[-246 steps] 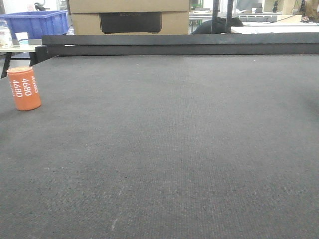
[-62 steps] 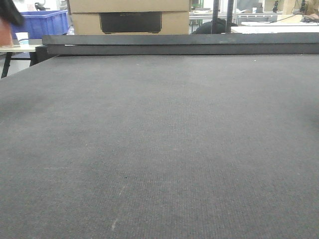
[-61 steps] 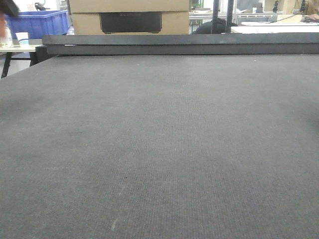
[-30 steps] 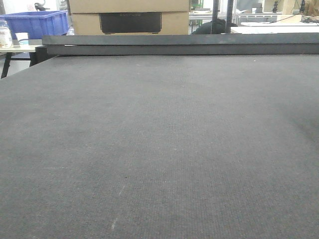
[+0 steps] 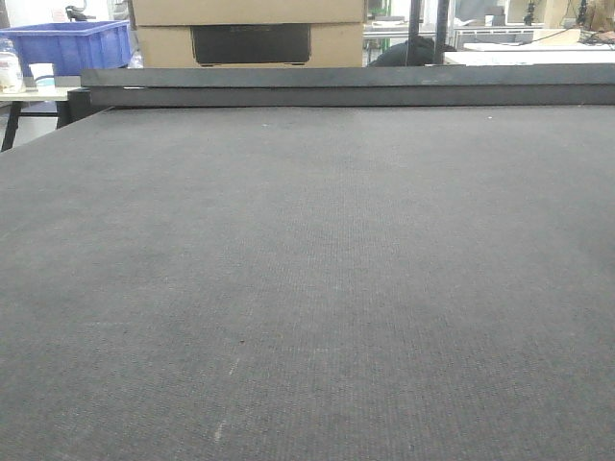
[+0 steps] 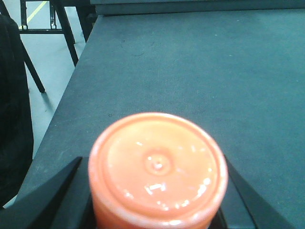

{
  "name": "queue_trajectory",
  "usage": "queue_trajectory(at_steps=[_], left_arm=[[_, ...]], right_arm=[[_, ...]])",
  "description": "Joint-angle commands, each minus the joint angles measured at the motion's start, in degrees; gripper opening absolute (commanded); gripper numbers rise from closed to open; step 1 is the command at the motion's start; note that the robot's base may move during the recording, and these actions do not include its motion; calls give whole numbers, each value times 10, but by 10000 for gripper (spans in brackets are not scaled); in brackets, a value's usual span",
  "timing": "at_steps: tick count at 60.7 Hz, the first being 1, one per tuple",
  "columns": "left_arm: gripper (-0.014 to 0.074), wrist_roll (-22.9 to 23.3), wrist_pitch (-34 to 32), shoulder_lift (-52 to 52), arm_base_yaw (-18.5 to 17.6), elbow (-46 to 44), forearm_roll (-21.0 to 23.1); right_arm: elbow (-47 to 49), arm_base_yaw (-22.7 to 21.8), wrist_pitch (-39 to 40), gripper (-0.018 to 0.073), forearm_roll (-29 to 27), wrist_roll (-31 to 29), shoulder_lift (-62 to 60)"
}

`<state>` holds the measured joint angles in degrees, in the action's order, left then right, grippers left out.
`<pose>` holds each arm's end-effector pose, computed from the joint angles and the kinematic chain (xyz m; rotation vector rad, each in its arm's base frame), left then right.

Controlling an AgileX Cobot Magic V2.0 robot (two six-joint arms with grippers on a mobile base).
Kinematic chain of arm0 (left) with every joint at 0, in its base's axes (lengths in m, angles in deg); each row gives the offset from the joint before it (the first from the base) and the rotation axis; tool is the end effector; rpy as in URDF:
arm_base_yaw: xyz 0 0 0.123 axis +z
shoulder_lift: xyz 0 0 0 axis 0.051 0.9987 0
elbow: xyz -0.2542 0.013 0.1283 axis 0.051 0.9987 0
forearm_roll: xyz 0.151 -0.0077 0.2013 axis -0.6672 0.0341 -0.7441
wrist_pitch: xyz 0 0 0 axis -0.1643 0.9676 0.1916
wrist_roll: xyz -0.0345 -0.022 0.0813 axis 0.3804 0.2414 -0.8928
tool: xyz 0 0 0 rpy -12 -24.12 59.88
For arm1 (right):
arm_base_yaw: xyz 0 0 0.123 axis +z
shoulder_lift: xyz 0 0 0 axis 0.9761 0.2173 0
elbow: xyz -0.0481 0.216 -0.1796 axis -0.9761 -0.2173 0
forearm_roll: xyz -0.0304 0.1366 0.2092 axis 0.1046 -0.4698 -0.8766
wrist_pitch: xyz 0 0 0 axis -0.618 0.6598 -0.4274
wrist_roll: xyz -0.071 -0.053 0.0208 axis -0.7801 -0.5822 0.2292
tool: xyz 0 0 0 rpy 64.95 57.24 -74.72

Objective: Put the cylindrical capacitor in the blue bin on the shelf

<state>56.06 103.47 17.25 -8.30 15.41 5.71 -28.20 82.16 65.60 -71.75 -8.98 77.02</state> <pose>0.1144 -0.0118 0.3745 0.1596 1.9505 0.0172 0.1025 0.0143 0.3625 -0.0644 1.7478 0.1618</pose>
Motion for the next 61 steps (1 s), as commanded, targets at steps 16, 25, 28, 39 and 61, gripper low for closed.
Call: queue_trajectory(at_steps=[16, 25, 28, 39, 61], left_arm=[[-111, 0, -16, -3, 2, 1, -1], [-111, 0, -16, -3, 2, 1, -1], [-111, 0, -16, -3, 2, 1, -1], [-111, 0, -16, -3, 2, 1, -1], [-111, 0, -16, -3, 2, 1, -1]], right_arm=[[-2, 0, 9, -157, 6, -3, -5], [-2, 0, 9, -157, 6, -3, -5], [-2, 0, 9, -157, 6, -3, -5], [-2, 0, 9, -157, 6, -3, -5], [-2, 0, 9, -157, 6, -3, -5]])
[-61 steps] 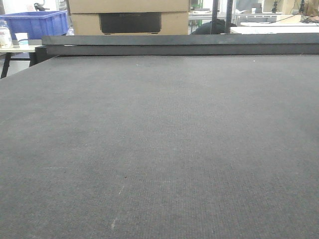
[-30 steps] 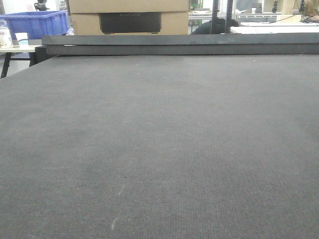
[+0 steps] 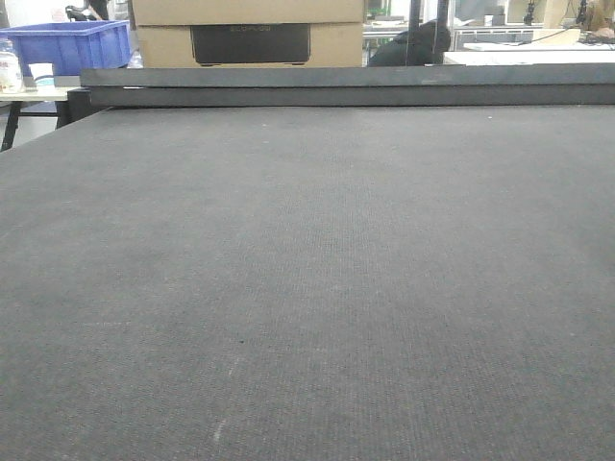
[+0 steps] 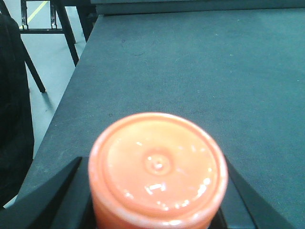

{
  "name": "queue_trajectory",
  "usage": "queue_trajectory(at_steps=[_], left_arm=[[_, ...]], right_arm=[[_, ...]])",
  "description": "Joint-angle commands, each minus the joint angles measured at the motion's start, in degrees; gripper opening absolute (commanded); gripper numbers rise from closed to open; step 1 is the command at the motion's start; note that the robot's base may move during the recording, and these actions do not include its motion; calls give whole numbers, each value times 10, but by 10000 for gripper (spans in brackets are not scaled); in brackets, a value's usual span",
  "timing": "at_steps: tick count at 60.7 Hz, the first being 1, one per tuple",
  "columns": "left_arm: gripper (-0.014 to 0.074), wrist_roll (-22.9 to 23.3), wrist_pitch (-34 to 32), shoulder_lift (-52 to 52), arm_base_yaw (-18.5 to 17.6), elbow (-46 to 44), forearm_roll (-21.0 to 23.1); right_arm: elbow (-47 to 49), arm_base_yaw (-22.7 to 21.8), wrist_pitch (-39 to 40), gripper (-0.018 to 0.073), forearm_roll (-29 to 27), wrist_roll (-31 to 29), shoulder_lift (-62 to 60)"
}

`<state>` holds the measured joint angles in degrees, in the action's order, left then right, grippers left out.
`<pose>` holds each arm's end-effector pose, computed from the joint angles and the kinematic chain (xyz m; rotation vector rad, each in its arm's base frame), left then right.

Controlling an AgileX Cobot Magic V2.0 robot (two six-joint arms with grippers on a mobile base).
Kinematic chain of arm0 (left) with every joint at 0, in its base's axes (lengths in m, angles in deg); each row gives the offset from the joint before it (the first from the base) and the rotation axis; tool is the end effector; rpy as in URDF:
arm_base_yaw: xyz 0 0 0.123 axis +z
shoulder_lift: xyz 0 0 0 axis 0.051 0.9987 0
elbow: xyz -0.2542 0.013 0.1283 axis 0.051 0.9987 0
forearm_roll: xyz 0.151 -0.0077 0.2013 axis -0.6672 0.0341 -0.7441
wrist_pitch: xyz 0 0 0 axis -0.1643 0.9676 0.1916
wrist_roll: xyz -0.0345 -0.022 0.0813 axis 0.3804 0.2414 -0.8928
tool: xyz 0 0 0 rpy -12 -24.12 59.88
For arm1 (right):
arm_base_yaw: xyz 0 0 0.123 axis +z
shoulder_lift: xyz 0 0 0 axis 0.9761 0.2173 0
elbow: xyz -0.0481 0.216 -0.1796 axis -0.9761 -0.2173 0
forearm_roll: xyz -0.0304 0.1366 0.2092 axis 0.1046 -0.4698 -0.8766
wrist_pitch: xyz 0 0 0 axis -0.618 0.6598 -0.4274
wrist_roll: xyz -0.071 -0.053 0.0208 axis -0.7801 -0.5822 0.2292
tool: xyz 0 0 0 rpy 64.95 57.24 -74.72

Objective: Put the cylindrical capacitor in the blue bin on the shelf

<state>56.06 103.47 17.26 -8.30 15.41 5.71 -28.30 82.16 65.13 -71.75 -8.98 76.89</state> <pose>0.1144 -0.0118 0.3745 0.1597 1.9507 0.0173 0.1019 0.0144 0.3614 -0.0657 1.7554 0.1624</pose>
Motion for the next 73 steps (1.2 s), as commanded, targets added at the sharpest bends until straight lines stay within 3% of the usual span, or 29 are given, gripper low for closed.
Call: queue_trajectory(at_steps=[1, 73], left_arm=[[-111, 0, -16, -3, 2, 1, -1], [-111, 0, -16, -3, 2, 1, -1]], right_arm=[[-1, 0, 13, -157, 6, -3, -3], [-1, 0, 13, -157, 6, -3, -3]])
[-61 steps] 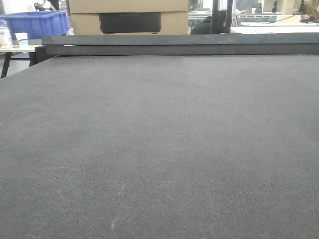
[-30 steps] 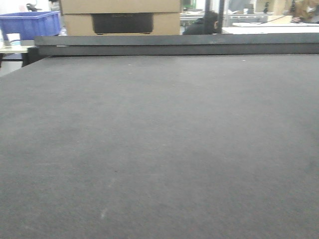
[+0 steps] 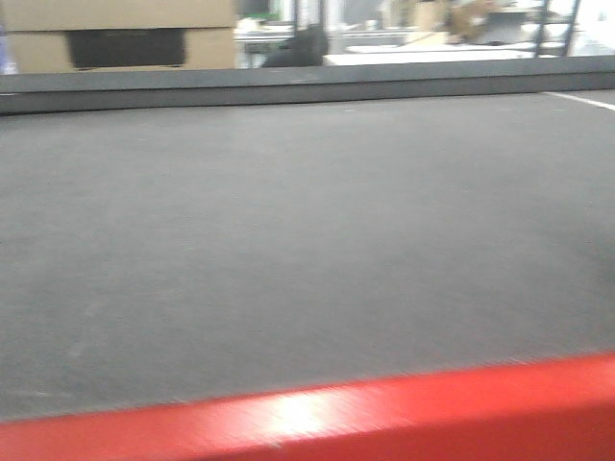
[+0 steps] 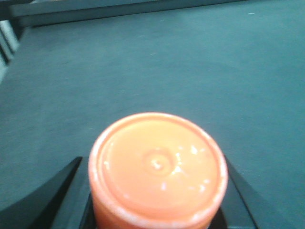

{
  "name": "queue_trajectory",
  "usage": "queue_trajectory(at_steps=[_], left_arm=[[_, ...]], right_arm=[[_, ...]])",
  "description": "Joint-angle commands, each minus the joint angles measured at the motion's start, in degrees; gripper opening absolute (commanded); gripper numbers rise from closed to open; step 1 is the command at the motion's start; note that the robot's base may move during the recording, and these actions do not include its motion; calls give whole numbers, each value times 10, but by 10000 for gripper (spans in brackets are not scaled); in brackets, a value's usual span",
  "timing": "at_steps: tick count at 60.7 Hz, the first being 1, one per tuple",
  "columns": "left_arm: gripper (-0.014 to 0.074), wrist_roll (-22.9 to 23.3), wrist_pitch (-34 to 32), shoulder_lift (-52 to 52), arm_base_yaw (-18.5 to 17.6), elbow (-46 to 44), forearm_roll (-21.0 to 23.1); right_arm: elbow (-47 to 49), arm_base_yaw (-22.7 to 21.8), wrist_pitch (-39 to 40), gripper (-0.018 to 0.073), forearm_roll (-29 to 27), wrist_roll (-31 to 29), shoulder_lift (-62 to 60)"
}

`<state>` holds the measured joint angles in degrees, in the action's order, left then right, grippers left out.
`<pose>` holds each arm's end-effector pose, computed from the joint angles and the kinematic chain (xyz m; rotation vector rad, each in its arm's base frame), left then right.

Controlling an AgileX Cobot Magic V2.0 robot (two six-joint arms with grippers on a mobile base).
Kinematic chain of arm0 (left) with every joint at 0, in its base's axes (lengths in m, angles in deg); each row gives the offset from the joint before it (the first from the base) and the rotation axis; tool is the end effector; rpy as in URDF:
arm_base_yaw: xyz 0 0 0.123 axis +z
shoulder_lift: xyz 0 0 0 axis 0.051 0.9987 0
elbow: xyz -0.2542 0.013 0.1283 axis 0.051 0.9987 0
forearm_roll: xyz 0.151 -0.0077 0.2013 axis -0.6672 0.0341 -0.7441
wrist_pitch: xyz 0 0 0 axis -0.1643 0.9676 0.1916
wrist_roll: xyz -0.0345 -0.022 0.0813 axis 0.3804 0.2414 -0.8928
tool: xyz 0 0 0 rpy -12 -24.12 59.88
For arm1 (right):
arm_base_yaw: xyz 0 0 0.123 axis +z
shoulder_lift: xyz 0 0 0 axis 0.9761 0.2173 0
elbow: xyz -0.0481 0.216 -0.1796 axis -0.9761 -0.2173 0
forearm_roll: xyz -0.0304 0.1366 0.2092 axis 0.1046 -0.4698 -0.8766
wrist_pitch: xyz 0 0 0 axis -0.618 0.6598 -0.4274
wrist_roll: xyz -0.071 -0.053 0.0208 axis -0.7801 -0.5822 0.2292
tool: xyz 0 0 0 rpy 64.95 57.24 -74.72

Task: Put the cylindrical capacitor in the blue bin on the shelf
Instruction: 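Drive the base away from the table to the shelf of blue bins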

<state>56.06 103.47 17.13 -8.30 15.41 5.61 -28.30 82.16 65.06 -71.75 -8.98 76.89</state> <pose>0.1139 -0.0116 0.3747 0.1599 1.9482 0.0189 0.1019 0.0144 0.3613 -0.0658 1.7566 0.1625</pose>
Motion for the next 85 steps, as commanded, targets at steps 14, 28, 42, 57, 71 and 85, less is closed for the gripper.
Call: queue_trajectory(at_steps=[14, 28, 42, 57, 71, 85], left_arm=[[-111, 0, -16, -2, 2, 1, 0], [-111, 0, -16, -2, 2, 1, 0], [-111, 0, -16, -2, 2, 1, 0], [-111, 0, -16, -2, 2, 1, 0], [-111, 0, -16, -2, 2, 1, 0], [-111, 0, -16, -2, 2, 1, 0]], right_arm=[[-1, 0, 14, -157, 6, -3, -3], [-1, 0, 14, -157, 6, -3, -3], [-1, 0, 14, -157, 6, -3, -3], [-1, 0, 14, -157, 6, -3, -3], [-1, 0, 14, -157, 6, -3, -3], [-1, 0, 14, -157, 6, -3, -3]])
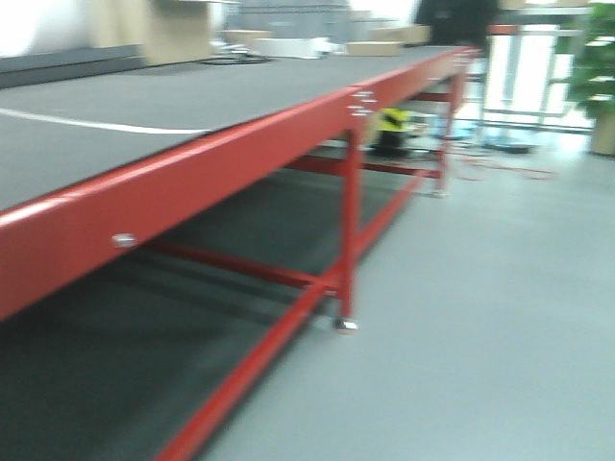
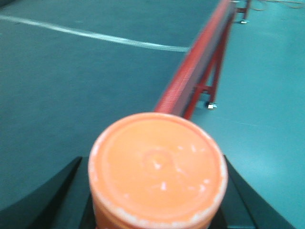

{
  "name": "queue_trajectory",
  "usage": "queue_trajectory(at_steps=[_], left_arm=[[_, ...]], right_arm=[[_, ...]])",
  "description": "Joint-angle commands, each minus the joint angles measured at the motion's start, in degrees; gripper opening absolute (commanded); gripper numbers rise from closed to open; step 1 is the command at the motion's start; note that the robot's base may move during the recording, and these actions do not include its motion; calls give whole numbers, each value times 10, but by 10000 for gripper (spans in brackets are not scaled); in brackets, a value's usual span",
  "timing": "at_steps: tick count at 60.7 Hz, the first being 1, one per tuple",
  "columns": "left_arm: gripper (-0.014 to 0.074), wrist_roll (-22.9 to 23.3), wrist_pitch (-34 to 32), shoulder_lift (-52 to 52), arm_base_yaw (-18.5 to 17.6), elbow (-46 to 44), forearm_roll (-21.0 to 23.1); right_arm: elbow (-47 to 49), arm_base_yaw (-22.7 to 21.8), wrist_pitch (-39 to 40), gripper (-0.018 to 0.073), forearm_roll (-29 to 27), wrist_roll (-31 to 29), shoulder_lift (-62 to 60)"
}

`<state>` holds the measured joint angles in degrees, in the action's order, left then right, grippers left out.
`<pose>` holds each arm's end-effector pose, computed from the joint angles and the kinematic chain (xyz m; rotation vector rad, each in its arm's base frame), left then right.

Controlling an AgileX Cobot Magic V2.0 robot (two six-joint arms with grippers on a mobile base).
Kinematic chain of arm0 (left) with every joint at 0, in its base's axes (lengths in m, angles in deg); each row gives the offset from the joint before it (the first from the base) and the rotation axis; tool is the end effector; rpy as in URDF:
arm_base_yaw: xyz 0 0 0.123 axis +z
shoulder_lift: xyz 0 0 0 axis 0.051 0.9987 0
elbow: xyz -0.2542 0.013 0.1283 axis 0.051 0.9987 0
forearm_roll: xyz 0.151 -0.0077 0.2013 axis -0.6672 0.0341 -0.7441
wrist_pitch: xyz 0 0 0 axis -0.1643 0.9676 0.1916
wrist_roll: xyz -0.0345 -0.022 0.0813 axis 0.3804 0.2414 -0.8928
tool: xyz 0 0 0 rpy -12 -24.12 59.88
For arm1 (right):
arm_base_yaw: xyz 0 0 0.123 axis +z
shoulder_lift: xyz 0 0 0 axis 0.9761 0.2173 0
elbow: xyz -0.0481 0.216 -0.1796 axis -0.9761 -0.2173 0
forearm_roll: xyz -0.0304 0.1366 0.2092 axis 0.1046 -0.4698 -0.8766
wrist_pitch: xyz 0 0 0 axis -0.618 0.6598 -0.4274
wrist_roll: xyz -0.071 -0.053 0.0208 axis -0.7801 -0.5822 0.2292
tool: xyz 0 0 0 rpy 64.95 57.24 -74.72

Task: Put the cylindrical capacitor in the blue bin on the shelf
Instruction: 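Drive the base away from the table to the shelf of blue bins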

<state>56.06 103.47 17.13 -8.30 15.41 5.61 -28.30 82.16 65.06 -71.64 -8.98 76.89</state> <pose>0.1139 -0.0116 0.3747 0.1599 1.9482 0.0189 0.1019 0.0143 0.3613 -0.0668 1.7566 0.1605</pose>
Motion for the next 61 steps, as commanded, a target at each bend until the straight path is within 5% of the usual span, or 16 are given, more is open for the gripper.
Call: queue_trajectory(at_steps=[1, 61], left_arm=[[-111, 0, -16, -2, 2, 1, 0], [-111, 0, -16, -2, 2, 1, 0]], right_arm=[[-1, 0, 14, -157, 5, -3, -3], [-1, 0, 14, -157, 5, -3, -3]])
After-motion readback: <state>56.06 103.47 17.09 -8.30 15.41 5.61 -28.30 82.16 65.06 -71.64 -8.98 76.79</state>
